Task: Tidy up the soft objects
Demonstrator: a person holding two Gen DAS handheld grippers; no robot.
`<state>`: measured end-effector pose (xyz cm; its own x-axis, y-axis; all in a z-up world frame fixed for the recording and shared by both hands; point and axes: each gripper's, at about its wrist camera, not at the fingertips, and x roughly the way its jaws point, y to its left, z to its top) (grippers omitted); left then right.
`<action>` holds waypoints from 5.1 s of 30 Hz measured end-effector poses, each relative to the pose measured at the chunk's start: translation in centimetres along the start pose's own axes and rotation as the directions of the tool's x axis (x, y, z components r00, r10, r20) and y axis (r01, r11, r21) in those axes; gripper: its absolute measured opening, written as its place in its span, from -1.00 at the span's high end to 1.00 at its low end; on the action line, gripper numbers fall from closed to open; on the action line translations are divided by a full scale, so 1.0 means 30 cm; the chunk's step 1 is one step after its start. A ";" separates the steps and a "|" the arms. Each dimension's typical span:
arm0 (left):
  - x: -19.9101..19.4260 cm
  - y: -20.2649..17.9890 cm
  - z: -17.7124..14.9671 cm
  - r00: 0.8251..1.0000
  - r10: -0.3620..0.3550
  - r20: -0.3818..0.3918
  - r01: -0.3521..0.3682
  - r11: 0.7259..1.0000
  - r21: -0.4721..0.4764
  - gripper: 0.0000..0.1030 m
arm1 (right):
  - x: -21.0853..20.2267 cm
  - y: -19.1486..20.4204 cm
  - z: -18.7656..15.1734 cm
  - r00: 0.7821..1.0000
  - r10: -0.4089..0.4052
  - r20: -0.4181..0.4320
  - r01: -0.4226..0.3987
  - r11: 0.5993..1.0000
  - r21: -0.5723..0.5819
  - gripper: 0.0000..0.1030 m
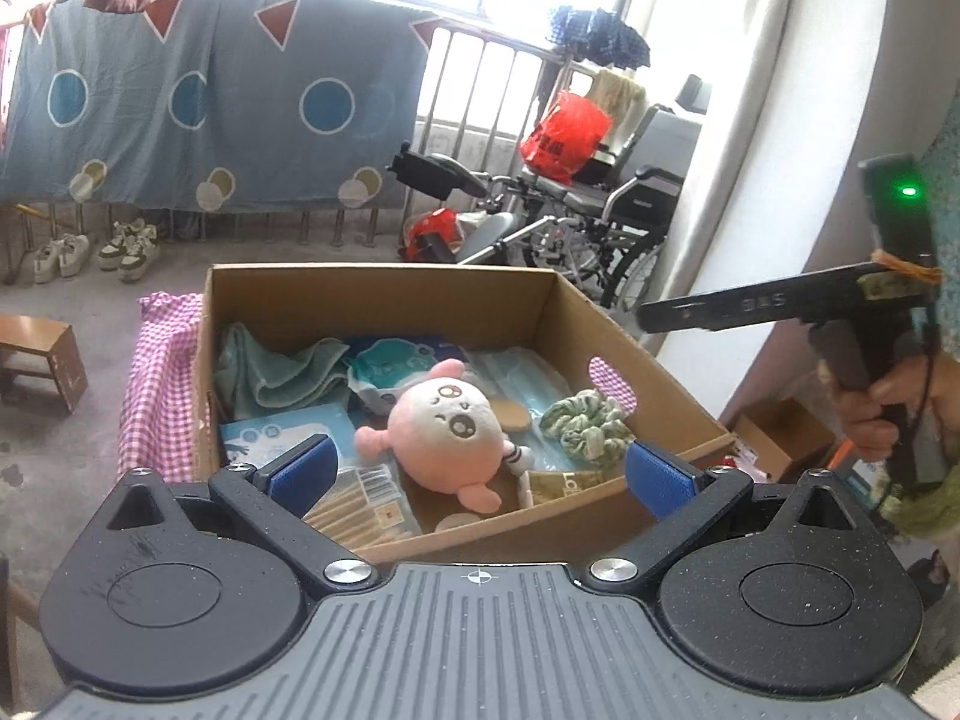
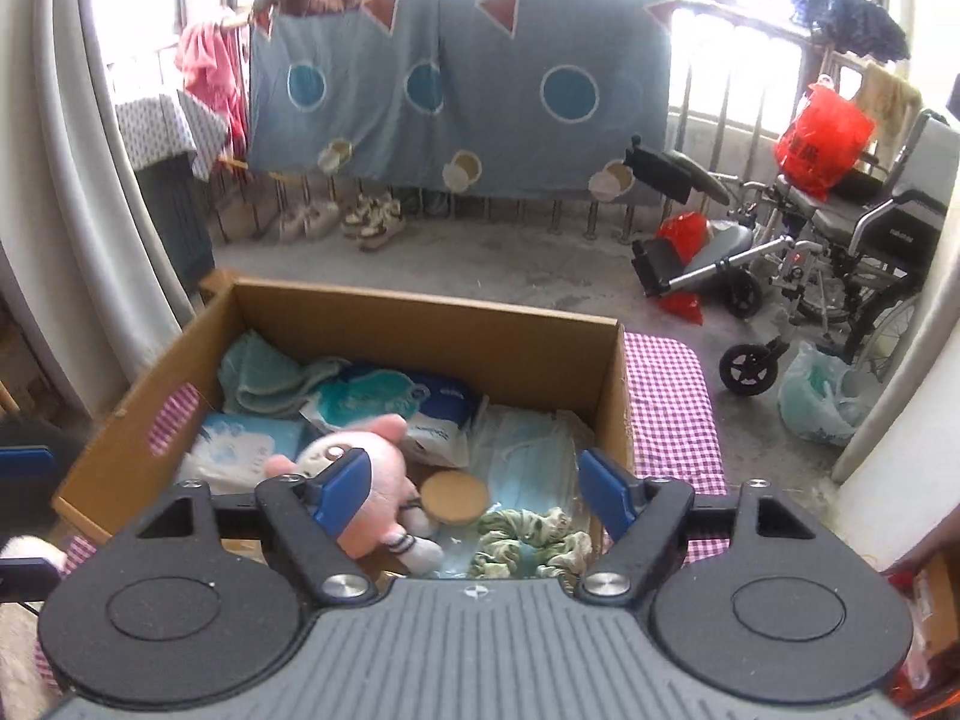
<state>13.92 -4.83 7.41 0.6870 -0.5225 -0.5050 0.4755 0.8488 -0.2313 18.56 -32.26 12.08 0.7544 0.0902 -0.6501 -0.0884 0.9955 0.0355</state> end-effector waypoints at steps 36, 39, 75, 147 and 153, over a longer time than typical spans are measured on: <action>0.033 -0.137 -0.064 0.954 0.289 -0.078 -0.289 0.957 0.016 -0.99 | -0.213 0.172 -0.298 0.966 -0.205 0.160 0.175 0.967 0.183 -1.00; 0.070 -0.109 -0.065 0.945 0.303 -0.122 -0.310 0.950 -0.042 -0.99 | -0.194 0.178 -0.287 0.963 -0.228 0.146 0.200 0.963 0.181 -1.00; 0.135 -0.090 -0.023 0.864 0.464 -0.196 -0.481 0.876 -0.043 -0.99 | -0.026 0.216 -0.240 0.983 -0.175 -0.051 0.179 0.978 0.105 -1.00; 0.140 -0.089 -0.029 0.856 0.463 -0.228 -0.483 0.875 -0.036 -0.99 | -0.033 0.215 -0.251 0.979 -0.192 -0.065 0.197 0.975 0.098 -1.00; 0.135 -0.089 -0.029 0.856 0.465 -0.227 -0.484 0.874 -0.037 -0.99 | -0.033 0.216 -0.251 0.979 -0.192 -0.065 0.198 0.975 0.098 -1.00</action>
<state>14.95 -9.13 5.25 0.6845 -0.0344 -0.7282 0.0626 0.9980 0.0117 12.35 -26.14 7.24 0.7137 -0.1047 -0.6926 0.1268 0.9917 -0.0192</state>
